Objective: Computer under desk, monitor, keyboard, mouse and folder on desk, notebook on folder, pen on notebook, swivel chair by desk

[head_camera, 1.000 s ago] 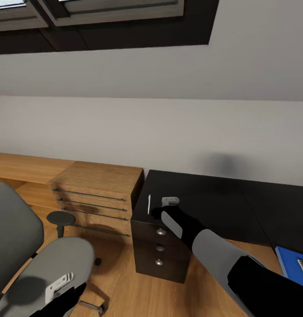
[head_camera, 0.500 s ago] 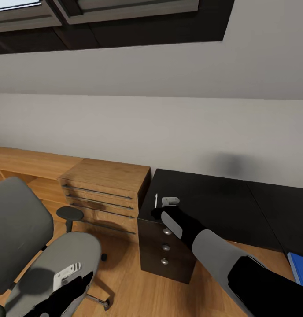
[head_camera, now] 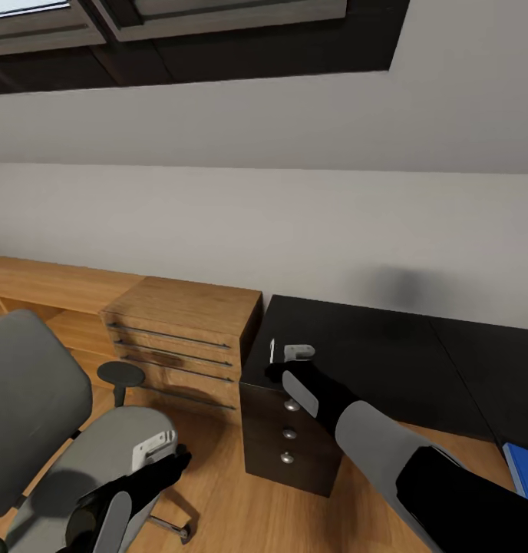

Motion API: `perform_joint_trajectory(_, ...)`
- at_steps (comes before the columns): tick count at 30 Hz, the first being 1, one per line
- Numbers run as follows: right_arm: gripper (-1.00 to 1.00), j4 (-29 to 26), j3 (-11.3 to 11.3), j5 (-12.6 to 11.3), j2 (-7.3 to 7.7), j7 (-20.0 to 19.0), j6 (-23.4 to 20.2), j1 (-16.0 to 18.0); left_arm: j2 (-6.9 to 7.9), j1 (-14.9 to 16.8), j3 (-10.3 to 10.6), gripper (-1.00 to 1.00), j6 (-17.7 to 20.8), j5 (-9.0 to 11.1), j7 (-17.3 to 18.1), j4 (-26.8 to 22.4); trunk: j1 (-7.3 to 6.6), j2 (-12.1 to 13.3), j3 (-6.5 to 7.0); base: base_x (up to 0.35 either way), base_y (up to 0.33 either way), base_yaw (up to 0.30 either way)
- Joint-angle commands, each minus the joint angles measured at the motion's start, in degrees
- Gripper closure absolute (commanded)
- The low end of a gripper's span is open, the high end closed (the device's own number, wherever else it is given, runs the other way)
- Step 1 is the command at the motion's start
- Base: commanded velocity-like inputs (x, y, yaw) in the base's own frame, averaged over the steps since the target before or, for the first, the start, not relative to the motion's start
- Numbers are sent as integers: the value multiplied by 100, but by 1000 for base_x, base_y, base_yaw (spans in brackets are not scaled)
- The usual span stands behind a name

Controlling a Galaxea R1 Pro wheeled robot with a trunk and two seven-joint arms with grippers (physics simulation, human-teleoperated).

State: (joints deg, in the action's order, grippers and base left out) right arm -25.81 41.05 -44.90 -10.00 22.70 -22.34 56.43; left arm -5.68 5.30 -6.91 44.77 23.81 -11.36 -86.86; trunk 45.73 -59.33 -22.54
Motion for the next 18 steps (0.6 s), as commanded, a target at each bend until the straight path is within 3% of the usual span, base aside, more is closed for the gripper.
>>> perform_joint_trajectory(1,-100,1,28,-15,0,40,-12,8,-8,5,16,-100,27,61,-45,1,2,-5,-7,238,0,0)
perform_joint_trajectory(6,-100,5,26,108,0,42,-7,8,-4,6,32,-100,24,63,-50,10,2,-5,-7,111,0,0)
perform_joint_trajectory(18,-100,79,30,127,0,49,3,8,-3,6,25,-100,15,61,-39,-1,2,-5,-7,195,0,0)
